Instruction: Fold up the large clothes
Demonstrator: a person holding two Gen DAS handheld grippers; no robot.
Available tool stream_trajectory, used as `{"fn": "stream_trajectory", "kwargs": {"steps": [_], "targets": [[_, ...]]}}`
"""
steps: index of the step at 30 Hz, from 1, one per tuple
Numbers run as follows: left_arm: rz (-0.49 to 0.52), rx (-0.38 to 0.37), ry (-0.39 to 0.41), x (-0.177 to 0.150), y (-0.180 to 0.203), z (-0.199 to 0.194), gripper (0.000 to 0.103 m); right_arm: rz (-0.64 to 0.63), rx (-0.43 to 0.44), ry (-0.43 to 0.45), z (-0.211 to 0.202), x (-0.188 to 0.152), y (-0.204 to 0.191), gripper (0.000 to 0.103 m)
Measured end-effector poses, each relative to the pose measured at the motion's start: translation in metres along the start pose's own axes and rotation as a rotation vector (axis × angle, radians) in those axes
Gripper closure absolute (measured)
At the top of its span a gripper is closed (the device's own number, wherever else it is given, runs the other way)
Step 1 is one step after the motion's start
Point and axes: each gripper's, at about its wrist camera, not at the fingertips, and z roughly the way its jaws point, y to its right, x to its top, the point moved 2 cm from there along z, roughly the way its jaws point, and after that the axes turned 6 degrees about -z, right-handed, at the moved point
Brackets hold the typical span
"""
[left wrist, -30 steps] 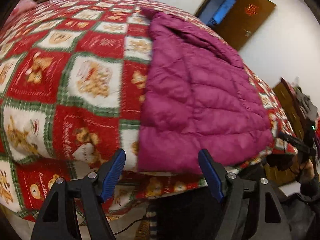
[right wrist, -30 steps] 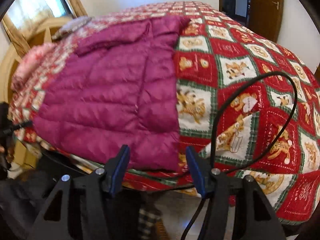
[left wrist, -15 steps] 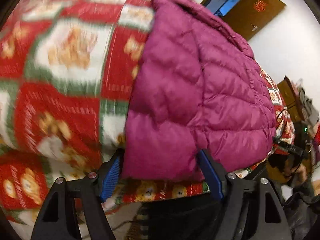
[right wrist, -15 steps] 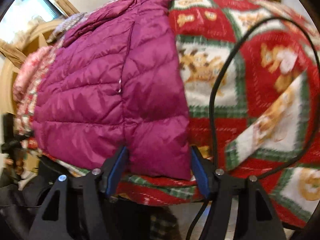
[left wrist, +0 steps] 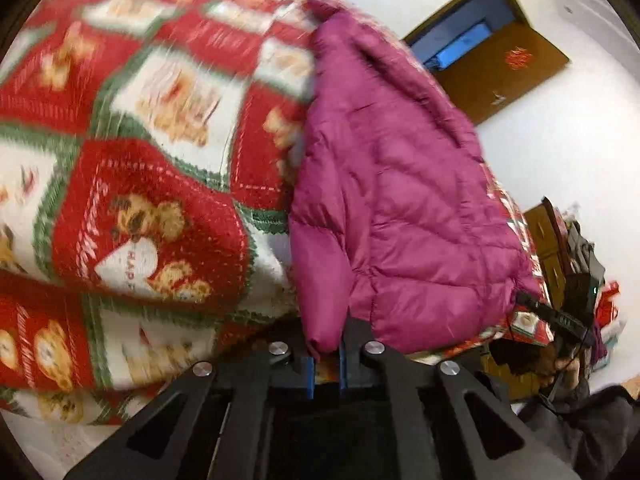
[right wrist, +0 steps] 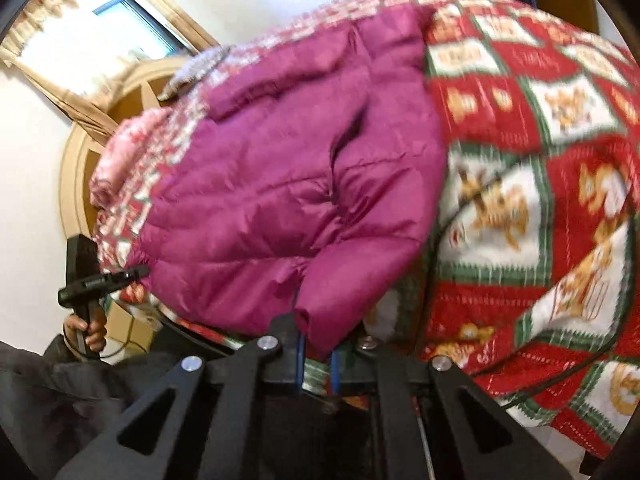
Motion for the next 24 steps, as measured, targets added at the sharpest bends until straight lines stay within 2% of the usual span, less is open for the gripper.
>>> {"fn": "stream_trajectory", "kwargs": {"steps": [2,4,8,10,11,13,17,21,24], "targets": [[0.059,0.031,-0.001,0.002,0.012,-0.006,0.096,-0.005,0.018,0.032,-0.012,0.003,-0.004,0.091],[0.092,0.027,0.009,0.008,0.022,-0.01,0.096,0.007,0.042,0.066,-0.019,0.003,-0.005,0.091],[0.071,-0.02,0.025,0.026,0.031,-0.017,0.096,0.053,0.079,0.137,-0.034,0.011,-0.005,0.092],[0.073,-0.018,-0.007,0.031,0.029,-0.023,0.096,0.053,0.079,0.161,-0.039,0.021,-0.01,0.092],[0.083,0.012,-0.048,0.032,0.031,-0.02,0.096,0.03,0.06,0.165,-0.045,0.024,-0.012,0.092],[0.105,0.085,-0.094,0.029,0.032,-0.016,0.096,0.001,0.024,0.146,-0.039,0.03,-0.018,0.092],[0.148,0.144,-0.136,0.02,0.043,-0.017,0.095,0.015,0.027,0.1,-0.016,0.033,-0.016,0.092],[0.235,0.173,-0.149,0.008,0.056,-0.033,0.095,0.031,0.048,0.076,-0.006,0.035,-0.008,0.092],[0.264,0.181,-0.13,0.008,0.058,-0.041,0.095,0.034,0.048,0.057,-0.003,0.036,-0.003,0.092]]}}
